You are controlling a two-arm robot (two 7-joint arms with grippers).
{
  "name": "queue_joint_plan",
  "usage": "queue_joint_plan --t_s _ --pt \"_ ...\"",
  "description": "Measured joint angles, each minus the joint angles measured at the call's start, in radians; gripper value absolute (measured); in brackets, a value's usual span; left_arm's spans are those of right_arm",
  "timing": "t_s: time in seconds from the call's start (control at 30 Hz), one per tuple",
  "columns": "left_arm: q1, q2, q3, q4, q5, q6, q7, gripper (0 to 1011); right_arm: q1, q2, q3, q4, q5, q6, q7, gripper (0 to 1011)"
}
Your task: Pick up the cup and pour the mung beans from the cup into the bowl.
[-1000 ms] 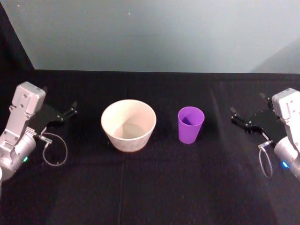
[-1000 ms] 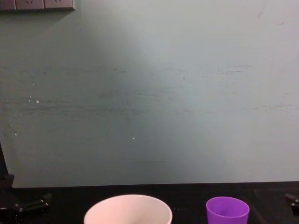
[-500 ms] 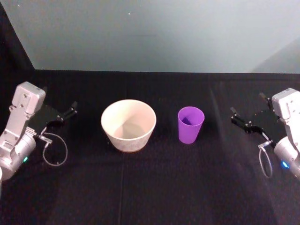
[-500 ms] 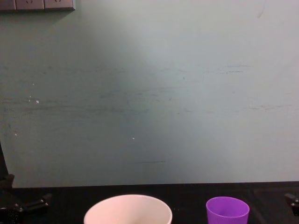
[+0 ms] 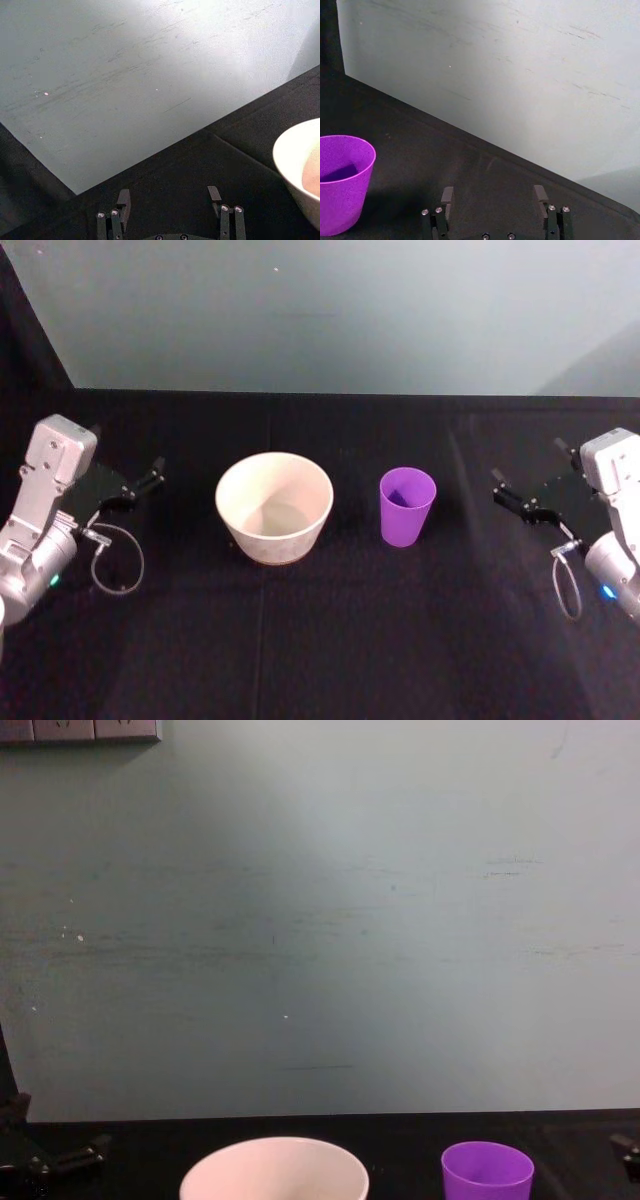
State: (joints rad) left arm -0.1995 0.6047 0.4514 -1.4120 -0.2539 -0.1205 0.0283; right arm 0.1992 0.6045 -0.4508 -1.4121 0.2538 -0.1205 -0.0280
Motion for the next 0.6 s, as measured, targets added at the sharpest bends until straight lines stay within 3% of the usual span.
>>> queue_joint_plan --t_s 0.3,0.5,0.53,0.6 --pt "0.000 0.000 0.000 0.000 0.000 0.000 0.000 1000 -0.059 0.008 0.032 -0.047 0.010 -0.016 0.022 1002" --pt "0.000 0.000 0.000 0.000 0.000 0.000 0.000 1000 -0.113 0.014 0.044 -0.084 0.035 -0.043 0.076 1002" --pt "0.000 0.000 0.000 0.000 0.000 0.000 0.000 1000 -0.158 -0.005 0.035 -0.125 0.051 -0.039 0.155 1002" --pt "0.000 0.000 0.000 0.000 0.000 0.000 0.000 1000 -0.158 -0.014 0.031 -0.126 0.051 -0.035 0.172 1002"
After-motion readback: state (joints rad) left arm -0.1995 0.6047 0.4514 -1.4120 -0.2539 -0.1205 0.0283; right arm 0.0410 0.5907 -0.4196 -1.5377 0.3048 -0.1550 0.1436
